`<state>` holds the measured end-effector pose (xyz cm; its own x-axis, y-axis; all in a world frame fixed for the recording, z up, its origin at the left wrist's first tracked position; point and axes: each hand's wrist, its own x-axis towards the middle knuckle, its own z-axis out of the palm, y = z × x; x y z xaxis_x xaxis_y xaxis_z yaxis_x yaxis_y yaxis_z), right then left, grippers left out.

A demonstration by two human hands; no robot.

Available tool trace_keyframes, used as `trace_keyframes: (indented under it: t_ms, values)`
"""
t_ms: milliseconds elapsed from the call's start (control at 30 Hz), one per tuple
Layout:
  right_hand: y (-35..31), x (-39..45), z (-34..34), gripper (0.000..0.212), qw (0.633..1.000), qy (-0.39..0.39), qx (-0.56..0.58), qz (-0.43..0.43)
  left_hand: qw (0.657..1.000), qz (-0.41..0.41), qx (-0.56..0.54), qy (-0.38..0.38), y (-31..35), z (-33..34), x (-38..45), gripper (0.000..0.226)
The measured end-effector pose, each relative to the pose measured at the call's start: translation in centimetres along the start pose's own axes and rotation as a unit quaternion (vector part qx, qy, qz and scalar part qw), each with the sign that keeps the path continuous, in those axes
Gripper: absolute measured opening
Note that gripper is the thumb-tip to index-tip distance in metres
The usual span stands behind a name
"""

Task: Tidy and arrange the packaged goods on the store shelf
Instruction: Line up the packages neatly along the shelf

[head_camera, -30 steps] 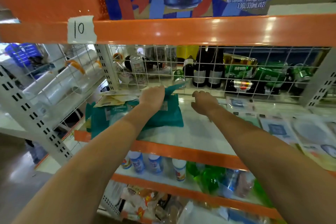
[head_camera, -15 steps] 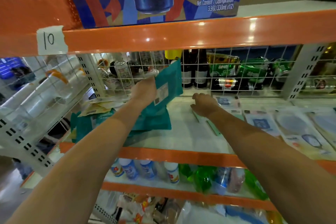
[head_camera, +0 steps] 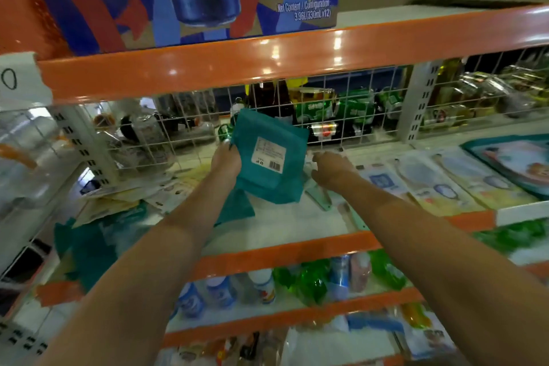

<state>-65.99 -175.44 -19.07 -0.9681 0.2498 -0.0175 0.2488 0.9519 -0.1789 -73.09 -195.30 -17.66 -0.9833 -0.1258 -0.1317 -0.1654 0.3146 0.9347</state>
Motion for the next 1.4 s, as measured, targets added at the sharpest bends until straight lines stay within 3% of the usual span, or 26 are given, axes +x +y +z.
trace_keyframes:
  t_ms: [400,667,1033,1400]
  values:
    - [8.2,-3.5,-1.0,0.044,0.995,0.004,-0.025,0.094,0.994,0.017,-0.059,-0.092,0.7,7.9,-3.1,0.039]
    - [17.3,-6.3,-2.9,0.041,0.988,0.028,-0.033,0.146,0.977,-0.006,-0.118,-0.177,3.2,16.5,-8.0,0.026]
    - [31.1,-9.0,-7.5,0.045,0.981,0.033,-0.035,0.189,0.974,0.043,-0.060,-0.214,8.4,30.3,-14.5,0.037]
    - [42.7,-11.2,-8.6,0.042,0.966,0.024,-0.018,0.256,0.963,0.024,-0.064,-0.259,11.3,42.4,-19.2,0.038]
